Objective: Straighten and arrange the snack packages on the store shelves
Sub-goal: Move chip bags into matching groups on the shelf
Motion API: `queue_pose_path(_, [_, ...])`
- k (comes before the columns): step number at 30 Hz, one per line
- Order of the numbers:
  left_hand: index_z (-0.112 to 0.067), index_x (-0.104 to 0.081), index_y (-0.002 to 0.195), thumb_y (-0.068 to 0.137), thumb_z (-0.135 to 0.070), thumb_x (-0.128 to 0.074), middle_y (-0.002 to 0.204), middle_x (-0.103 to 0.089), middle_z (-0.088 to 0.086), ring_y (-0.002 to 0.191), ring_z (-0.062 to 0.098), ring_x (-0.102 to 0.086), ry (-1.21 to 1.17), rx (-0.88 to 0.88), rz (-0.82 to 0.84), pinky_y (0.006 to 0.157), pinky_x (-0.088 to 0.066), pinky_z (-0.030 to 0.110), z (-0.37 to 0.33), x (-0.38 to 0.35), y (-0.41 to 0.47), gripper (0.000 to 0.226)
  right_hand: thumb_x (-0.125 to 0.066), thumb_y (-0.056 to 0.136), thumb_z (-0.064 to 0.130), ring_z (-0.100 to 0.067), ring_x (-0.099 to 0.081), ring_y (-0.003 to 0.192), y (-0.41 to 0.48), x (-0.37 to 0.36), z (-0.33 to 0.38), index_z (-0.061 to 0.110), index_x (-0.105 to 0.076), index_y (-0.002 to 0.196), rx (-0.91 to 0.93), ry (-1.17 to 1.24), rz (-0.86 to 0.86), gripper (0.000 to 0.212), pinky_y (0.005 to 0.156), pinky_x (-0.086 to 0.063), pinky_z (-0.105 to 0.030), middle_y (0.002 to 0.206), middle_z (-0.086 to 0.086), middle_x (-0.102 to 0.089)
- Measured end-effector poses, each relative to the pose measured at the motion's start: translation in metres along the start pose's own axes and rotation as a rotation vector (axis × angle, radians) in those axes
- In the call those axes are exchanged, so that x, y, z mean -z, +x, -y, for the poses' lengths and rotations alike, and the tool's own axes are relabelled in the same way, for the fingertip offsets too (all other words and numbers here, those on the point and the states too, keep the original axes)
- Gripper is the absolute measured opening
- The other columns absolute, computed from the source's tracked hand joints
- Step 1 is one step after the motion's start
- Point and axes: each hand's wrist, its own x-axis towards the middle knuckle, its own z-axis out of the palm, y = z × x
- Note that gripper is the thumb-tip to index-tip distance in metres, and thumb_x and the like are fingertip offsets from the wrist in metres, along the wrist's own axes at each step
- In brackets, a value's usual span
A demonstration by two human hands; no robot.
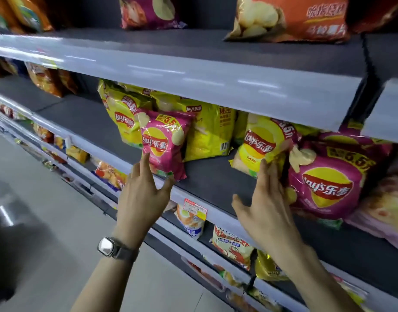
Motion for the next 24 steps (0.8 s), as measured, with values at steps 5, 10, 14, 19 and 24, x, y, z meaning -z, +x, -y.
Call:
queue_pose_path(5, [-0.018,-0.015,0.166,0.093,-0.061,-0.065,0.153,-0.041,0.02,0.139,0.046,-0.045,-0.141,-0.033,0.0,0.102,-0.044,0.057,0.023,-0.006,0.057,0.098,-0.07,0.093,0.044,-0.027,0.002,0.159,0.023,-0.024,0.008,0.014,0.017,0.163,-0.132,0.084,-0.14,0.116,0.129,-0.013,-0.044,0.173,-0.011,0.01])
queue_pose_path(10, [-0.021,-0.012,0.166,0.073,-0.07,-0.08,0.156,-0.039,0.016,0.143,0.043,-0.04,-0.369,-0.042,0.119,0.114,-0.041,0.058,0.035,-0.013,0.098,0.125,-0.074,0.09,0.038,-0.028,-0.012,0.156,0.044,-0.039,0.016,0.011,0.004,0.165,-0.269,0.249,-0.295,0.111,0.127,-0.018,-0.048,0.17,-0.011,-0.013])
queue_pose_path(14, [-0.03,-0.028,0.158,0.052,-0.079,-0.09,0.145,-0.054,0.005,0.131,0.032,-0.056,-0.548,-0.027,0.18,0.106,-0.052,0.056,0.05,-0.022,0.12,0.132,-0.07,0.086,0.05,-0.032,-0.021,0.147,0.056,-0.046,0.02,0.015,-0.004,0.164,-0.332,0.346,-0.373,0.109,0.121,-0.024,-0.05,0.158,-0.014,-0.027])
queue_pose_path(19, [-0.031,-0.042,0.142,0.058,-0.056,-0.097,0.12,-0.068,-0.008,0.106,0.022,-0.069,-0.706,-0.032,0.249,0.091,-0.061,0.048,0.053,-0.027,0.127,0.103,-0.068,0.071,0.066,-0.033,-0.034,0.142,0.079,-0.045,0.024,0.016,-0.024,0.157,-0.349,0.389,-0.422,0.109,0.118,-0.032,-0.055,0.152,-0.012,-0.041])
queue_pose_path(24, [-0.03,-0.043,0.13,0.064,-0.05,-0.097,0.11,-0.068,-0.014,0.091,0.011,-0.071,-0.765,-0.056,0.203,0.076,-0.064,0.038,0.056,-0.022,0.124,0.087,-0.072,0.066,0.064,-0.036,-0.05,0.13,0.099,-0.044,0.015,0.017,-0.043,0.145,-0.351,0.368,-0.469,0.097,0.111,-0.041,-0.055,0.138,-0.01,-0.057])
